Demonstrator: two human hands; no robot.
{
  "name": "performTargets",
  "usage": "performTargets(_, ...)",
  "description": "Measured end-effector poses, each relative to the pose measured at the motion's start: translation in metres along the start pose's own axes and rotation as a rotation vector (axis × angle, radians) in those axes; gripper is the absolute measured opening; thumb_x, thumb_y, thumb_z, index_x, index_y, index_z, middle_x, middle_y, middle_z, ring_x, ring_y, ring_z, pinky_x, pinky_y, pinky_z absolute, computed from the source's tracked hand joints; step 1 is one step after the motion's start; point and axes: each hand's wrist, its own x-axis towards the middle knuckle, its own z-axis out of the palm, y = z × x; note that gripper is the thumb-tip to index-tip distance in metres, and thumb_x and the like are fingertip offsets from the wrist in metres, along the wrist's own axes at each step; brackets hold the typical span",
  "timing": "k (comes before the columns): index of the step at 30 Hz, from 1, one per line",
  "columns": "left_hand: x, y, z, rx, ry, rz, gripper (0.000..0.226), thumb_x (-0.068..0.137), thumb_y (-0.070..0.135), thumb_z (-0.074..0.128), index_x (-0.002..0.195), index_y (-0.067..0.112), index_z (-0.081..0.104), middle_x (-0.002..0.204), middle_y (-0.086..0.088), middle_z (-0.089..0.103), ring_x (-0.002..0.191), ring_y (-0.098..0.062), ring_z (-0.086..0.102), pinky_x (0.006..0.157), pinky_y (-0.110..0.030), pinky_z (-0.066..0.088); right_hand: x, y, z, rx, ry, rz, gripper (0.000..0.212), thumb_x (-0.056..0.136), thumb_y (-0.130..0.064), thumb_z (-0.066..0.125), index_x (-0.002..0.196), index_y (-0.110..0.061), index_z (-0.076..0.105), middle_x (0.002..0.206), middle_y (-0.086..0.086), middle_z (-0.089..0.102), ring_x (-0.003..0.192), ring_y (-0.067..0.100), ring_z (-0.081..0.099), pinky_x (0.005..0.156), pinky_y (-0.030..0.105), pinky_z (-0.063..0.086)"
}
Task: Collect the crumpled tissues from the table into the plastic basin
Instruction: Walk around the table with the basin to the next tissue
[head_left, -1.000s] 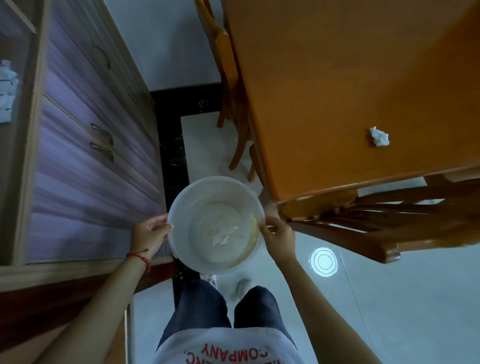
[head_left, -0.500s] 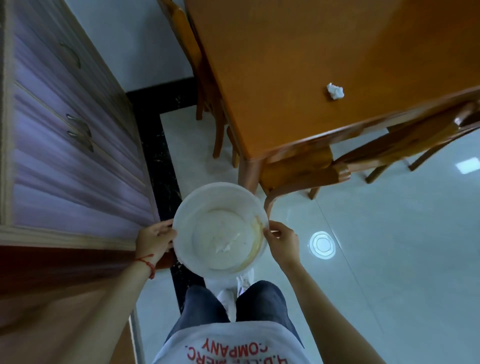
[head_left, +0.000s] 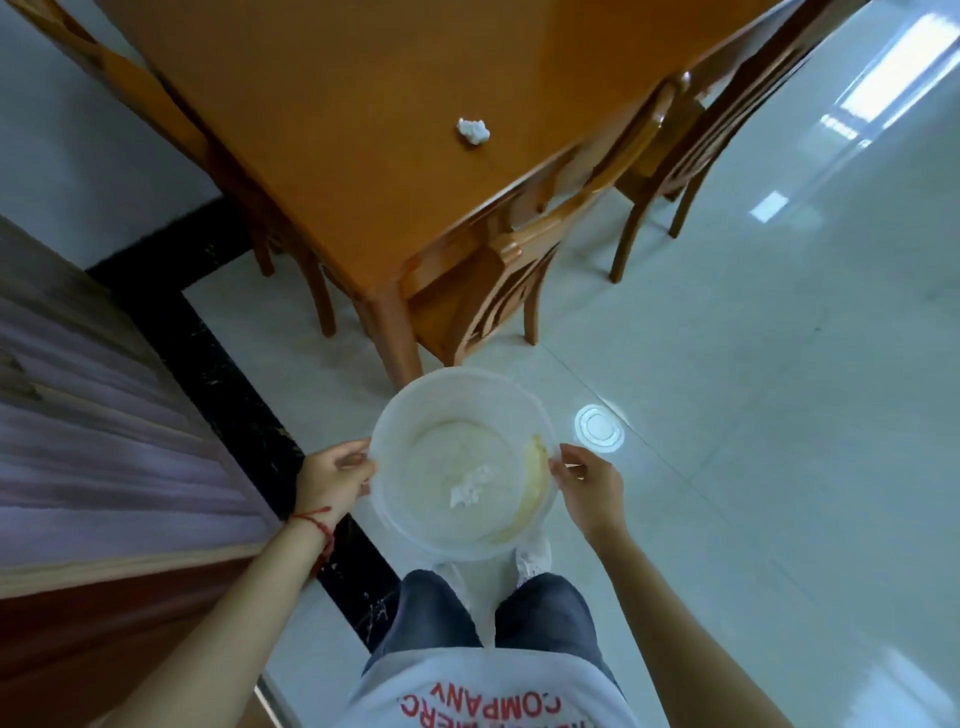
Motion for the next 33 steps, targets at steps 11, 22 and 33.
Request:
performTargets(11, -0.013, 0.051, 0.139, 0.134, -0.189, 0.092, 0.037, 0.078, 0.007, 0.068, 0.115, 0.005, 0.063, 0.101, -0.014, 0.066, 0.092, -0.029, 0.065, 0.059, -0.019, 0.056, 0.019, 0.051, -0.124, 0.16, 0.187, 0.112, 0.018, 0.083, -0.02, 0.062, 0.1, -0.017, 0.07, 0.082, -0.007, 0.068, 0.07, -0.005, 0.059, 0.055, 0.0, 0.041)
performTargets(22, -0.03, 0.113, 0.286, 0.148, -0.21, 0.166, 0.038, 0.079, 0.013, 0.068, 0.116, 0.005, 0.061, 0.1, -0.009, 0.065, 0.089, -0.024, 0.063, 0.059, -0.02, 0.05, 0.107, 0.079, -0.26, 0.205, 0.172, 0.077, 0.012, 0.083, -0.025, 0.062, 0.093, -0.024, 0.07, 0.078, -0.012, 0.067, 0.072, -0.001, 0.062, 0.063, 0.011, 0.044)
performTargets(33, 0.031, 0.182, 0.388, 0.108, -0.134, 0.134, 0.036, 0.08, 0.01, 0.066, 0.116, 0.007, 0.061, 0.094, -0.004, 0.066, 0.081, -0.018, 0.063, 0.058, -0.02, 0.05, 0.246, 0.062, -0.327, 0.168, 0.127, -0.005, 0.015, 0.085, -0.018, 0.061, 0.096, -0.017, 0.07, 0.089, -0.004, 0.069, 0.078, 0.01, 0.064, 0.064, 0.01, 0.044)
